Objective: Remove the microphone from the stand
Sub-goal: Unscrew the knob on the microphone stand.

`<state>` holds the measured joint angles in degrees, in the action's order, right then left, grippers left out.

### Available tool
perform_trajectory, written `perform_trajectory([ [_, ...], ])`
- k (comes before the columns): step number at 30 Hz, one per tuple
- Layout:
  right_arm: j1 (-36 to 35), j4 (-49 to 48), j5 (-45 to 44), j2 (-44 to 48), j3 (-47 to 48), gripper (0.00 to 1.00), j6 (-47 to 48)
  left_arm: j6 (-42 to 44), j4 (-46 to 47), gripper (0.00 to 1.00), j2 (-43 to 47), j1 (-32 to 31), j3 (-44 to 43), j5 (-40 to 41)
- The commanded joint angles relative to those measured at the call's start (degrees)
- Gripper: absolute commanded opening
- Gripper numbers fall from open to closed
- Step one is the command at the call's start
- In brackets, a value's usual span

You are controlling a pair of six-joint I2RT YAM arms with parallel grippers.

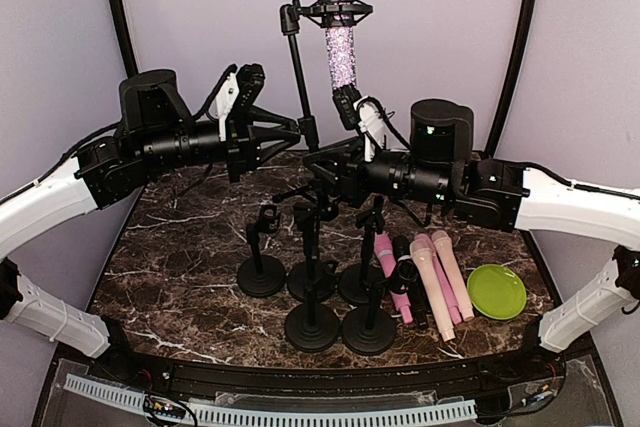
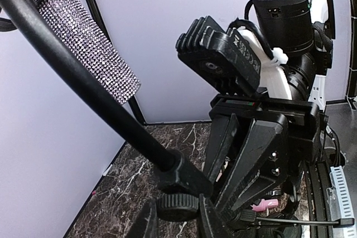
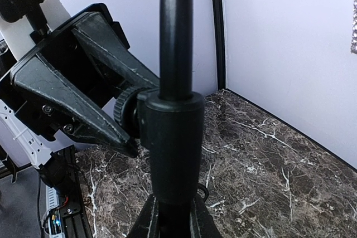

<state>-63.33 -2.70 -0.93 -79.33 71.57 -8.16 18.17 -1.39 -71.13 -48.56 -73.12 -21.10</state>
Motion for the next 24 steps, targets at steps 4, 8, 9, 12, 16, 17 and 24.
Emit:
perform_trajectory([
  [4, -1.12, -7.50, -2.09, 1.26, 4.23, 0.00, 3.28, -10.40, 1.91, 0.00, 0.69, -0.29, -1.36, -1.74],
  [8, -1.52, -8.05, -3.83, 1.87, 3.49, 0.00, 4.82, -20.27, 4.81, 0.00, 0.14, -0.30, -0.10, -3.55],
  [9, -1.67, -8.32, -4.36, 1.97, 3.30, 0.00, 5.24, -22.21, 5.30, 0.00, 0.08, -0.29, 0.17, -3.72],
  [12, -2.08, -8.70, -5.89, 1.92, 3.05, 0.00, 6.70, -30.61, 7.47, 0.00, 0.03, -0.29, 1.38, -3.70],
  [16, -2.69, -9.37, -8.07, 1.59, 2.81, 0.00, 7.75, -39.73, 8.74, 0.00, 0.24, -0.28, 2.44, -1.96],
  [17, -2.87, -9.75, -8.59, 1.53, 2.60, 0.00, 8.43, -42.33, 8.93, 0.00, 0.31, -0.24, 2.67, -1.52],
  [24, -4.13, -12.10, -11.11, 0.95, 1.22, 0.00, 10.73, -51.03, 8.77, 0.00, 0.64, -0.24, 4.24, -0.81],
])
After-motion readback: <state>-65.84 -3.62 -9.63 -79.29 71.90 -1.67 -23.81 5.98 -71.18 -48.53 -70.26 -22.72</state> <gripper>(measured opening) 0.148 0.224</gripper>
